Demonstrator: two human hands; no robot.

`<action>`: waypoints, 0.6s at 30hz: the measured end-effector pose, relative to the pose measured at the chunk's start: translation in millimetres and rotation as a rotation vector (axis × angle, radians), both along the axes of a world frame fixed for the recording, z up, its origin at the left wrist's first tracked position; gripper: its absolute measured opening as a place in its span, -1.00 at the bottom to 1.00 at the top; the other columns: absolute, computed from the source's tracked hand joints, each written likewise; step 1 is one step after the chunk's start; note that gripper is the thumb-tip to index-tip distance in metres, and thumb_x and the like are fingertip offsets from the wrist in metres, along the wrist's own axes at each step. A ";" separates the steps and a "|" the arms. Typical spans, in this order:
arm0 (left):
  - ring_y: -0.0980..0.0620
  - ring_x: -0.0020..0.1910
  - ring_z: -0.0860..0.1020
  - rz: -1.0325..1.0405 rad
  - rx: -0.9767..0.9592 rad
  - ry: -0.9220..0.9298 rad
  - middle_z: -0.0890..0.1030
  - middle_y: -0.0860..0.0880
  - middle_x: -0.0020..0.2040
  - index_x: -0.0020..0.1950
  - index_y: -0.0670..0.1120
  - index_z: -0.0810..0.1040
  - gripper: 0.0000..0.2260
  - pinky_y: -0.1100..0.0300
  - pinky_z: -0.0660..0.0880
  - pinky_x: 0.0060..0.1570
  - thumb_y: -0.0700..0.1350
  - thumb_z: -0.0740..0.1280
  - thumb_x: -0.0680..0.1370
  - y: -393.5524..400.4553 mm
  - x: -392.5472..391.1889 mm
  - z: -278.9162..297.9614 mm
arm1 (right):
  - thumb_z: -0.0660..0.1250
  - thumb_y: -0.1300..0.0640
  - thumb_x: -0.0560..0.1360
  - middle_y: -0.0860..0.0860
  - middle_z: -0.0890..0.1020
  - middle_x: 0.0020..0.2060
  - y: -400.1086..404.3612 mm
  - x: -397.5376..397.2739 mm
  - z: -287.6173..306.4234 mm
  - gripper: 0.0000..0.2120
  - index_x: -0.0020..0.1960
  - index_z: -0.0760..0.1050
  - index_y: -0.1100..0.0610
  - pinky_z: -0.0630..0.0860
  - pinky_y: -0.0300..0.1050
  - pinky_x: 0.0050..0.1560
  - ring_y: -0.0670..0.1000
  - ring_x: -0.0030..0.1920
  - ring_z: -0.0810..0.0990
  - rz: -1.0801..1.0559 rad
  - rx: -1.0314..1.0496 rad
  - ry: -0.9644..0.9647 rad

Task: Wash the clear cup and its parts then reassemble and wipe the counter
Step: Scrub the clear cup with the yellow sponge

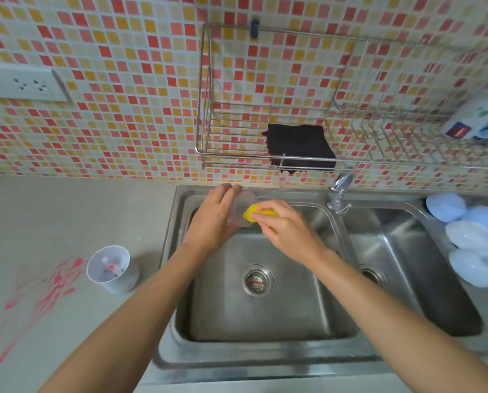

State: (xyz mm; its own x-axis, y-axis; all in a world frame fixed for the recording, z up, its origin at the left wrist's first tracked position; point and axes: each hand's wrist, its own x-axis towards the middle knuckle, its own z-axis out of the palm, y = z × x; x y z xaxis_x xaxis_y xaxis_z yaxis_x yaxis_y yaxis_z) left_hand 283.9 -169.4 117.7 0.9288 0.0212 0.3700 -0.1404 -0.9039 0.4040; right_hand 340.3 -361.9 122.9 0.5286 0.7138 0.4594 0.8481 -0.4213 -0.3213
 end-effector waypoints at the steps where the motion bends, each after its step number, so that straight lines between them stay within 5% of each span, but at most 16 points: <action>1: -0.13 0.16 0.48 -0.008 0.007 -0.004 0.45 -0.13 0.26 0.38 -0.15 0.37 -0.32 -0.01 0.52 0.11 -0.15 0.56 0.32 -5.3 3.9 -2.1 | 0.40 0.34 0.44 0.04 0.60 0.06 -3.3 1.6 -2.9 -0.72 0.10 0.64 0.12 0.56 0.00 0.04 0.06 0.07 0.57 -0.015 0.000 -0.021; 8: -0.21 0.13 0.47 -0.054 0.073 0.027 0.46 -0.18 0.25 0.33 -0.19 0.40 -0.34 -0.01 0.46 0.15 -0.36 0.45 0.25 -34.7 22.1 -22.5 | 0.36 0.35 0.45 0.04 0.64 -0.05 -18.2 -0.9 -26.3 -0.80 0.01 0.67 0.18 0.46 -0.31 -0.02 0.03 -0.16 0.60 -0.044 0.124 0.293; 14: -0.18 0.24 0.42 0.004 0.053 0.081 0.43 -0.15 0.30 0.39 -0.17 0.37 -0.32 0.04 0.43 0.20 -0.34 0.45 0.28 -48.5 38.3 -31.0 | 0.33 0.38 0.40 0.08 0.62 -0.04 -32.8 43.7 -35.5 -0.79 -0.02 0.65 0.22 0.53 -0.04 0.04 0.11 0.03 0.56 0.029 -0.072 -0.001; 18: -0.21 0.14 0.47 0.003 0.068 0.110 0.46 -0.18 0.23 0.35 -0.19 0.40 -0.34 0.02 0.46 0.13 -0.34 0.46 0.26 -45.5 40.9 -32.5 | 0.39 0.33 0.45 -0.03 0.64 -0.04 -27.7 19.5 -40.1 -0.80 0.00 0.68 0.13 0.44 -0.35 0.04 -0.12 -0.04 0.59 -0.071 0.249 0.644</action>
State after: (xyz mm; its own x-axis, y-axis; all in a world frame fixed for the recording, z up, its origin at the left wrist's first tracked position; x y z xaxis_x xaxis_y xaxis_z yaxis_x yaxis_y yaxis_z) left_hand 324.8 -214.8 85.2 0.9639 0.0026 0.2663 -0.0953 -0.9303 0.3542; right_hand 359.8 -389.6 82.8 0.7927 0.5813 0.1835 0.4287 -0.3175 -0.8458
